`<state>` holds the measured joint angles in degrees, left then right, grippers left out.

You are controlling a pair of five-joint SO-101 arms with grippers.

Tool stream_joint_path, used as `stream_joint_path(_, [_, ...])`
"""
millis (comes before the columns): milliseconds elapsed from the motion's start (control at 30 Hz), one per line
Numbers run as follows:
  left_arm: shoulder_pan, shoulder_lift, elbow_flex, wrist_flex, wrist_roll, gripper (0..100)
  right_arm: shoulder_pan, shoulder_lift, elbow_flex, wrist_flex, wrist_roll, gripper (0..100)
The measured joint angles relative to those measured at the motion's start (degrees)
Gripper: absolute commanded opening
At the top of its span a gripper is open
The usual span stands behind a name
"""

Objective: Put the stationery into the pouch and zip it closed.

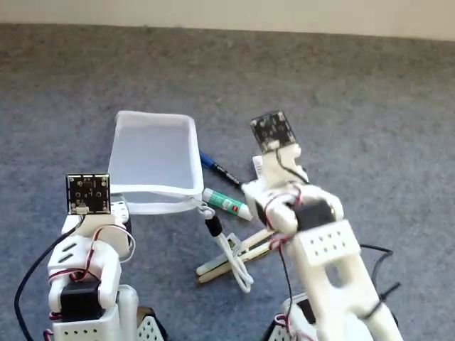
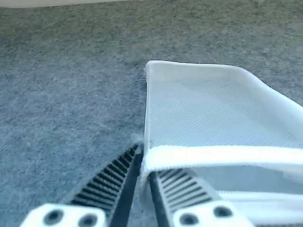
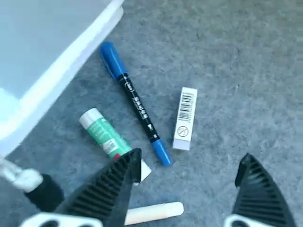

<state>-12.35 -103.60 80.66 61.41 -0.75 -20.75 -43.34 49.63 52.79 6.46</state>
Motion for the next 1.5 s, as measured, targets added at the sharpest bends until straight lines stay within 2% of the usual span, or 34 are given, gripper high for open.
stream_joint_path(200, [-0.2,0.0,0.0,0.9,0.0,1,3.2,14.0,-7.7,-2.9,0.0,29.7])
stream_joint_path(867, [-0.2,0.0,0.0,2.3,0.0,1,3.6,48.8,-29.2,-3.0,0.0,29.6])
stream_joint_path(1167, [-0.2,0.0,0.0,3.0,0.0,1,3.6,60.2,-36.7,-3.0,0.0,16.3])
stream_joint_path(1500, [-0.2,0.0,0.0,3.1,0.0,1,4.1,63.2,-38.9,-2.4,0.0,13.6])
